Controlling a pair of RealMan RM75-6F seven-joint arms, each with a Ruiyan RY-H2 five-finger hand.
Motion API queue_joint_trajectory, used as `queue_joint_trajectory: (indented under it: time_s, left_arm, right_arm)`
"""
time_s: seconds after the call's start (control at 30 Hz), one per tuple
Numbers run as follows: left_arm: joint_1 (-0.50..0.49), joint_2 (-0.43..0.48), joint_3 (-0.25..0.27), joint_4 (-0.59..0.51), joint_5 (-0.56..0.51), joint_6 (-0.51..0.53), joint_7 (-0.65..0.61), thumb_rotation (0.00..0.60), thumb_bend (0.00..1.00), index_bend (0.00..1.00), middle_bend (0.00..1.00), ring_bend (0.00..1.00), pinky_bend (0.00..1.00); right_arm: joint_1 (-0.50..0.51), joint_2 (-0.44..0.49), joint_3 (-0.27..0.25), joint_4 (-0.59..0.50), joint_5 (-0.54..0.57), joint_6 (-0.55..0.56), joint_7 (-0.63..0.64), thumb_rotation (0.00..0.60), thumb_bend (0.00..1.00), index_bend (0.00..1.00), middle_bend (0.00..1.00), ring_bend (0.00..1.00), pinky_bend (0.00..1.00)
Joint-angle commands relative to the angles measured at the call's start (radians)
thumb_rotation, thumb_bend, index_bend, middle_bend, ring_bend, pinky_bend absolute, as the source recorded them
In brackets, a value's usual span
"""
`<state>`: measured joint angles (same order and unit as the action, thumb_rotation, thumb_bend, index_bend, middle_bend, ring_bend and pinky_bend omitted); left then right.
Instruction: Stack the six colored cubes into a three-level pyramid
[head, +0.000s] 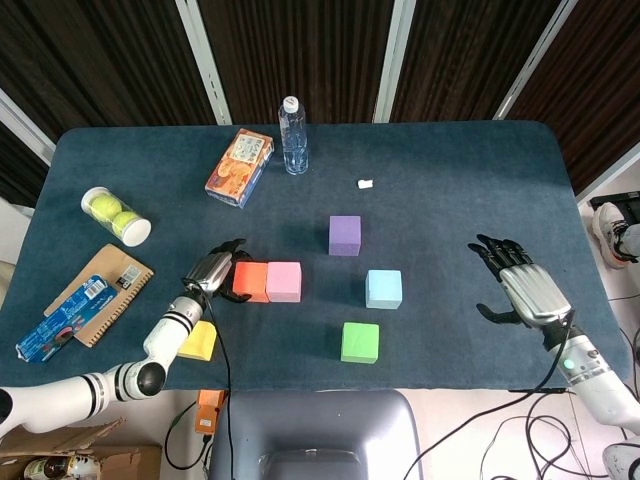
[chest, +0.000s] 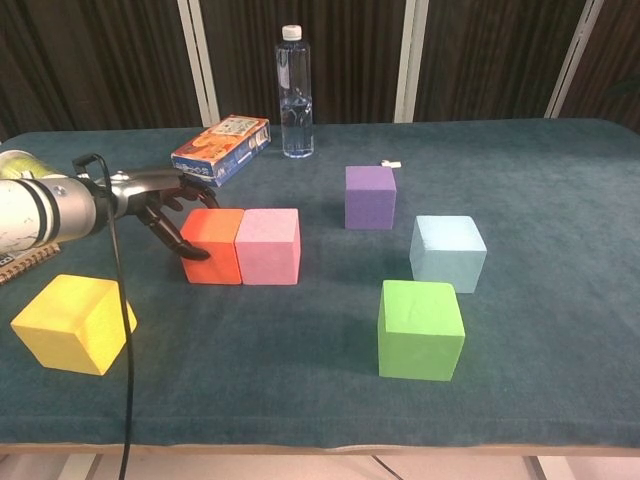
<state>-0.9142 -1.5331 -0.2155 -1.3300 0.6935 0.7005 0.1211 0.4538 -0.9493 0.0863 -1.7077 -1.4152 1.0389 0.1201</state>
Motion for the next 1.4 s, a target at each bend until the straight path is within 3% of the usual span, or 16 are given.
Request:
queue_joint_trajectory:
  time_s: [0.03,0.87,1.13,1.4]
  left_arm:
    - [0.001,-0.002,-0.001,0.002,0.003,-0.001,-0.005,0.600,0.31,0.49,0.06,0.00,0.10]
    - [-0.001,-0.013,-0.001,0.030,0.004,-0.030,-0.021,0.600,0.23,0.39,0.06,0.00,0.10]
    - [-0.003,-0.012,0.004,0.032,0.008,-0.037,-0.019,0.600,0.20,0.26,0.06,0.00,0.10]
    - [-0.006,-0.006,0.010,0.028,0.009,-0.038,-0.011,0.600,0.14,0.20,0.06,0.00,0.10]
  right_arm:
    - [-0.001,0.002,0.000,0.000,0.000,0.000,0.000,0.600,0.22,0.00,0.00,0.00,0.00]
    - [0.000,0.010,0.000,-0.009,0.009,-0.015,-0.008,0.600,0.22,0.00,0.00,0.00,0.00]
    - [0.001,0.010,0.001,-0.010,0.011,-0.017,-0.010,0.600,0.22,0.00,0.00,0.00,0.00]
    - [0.001,0.010,0.001,-0.010,0.015,-0.021,-0.012,0.600,0.22,0.00,0.00,0.00,0.00]
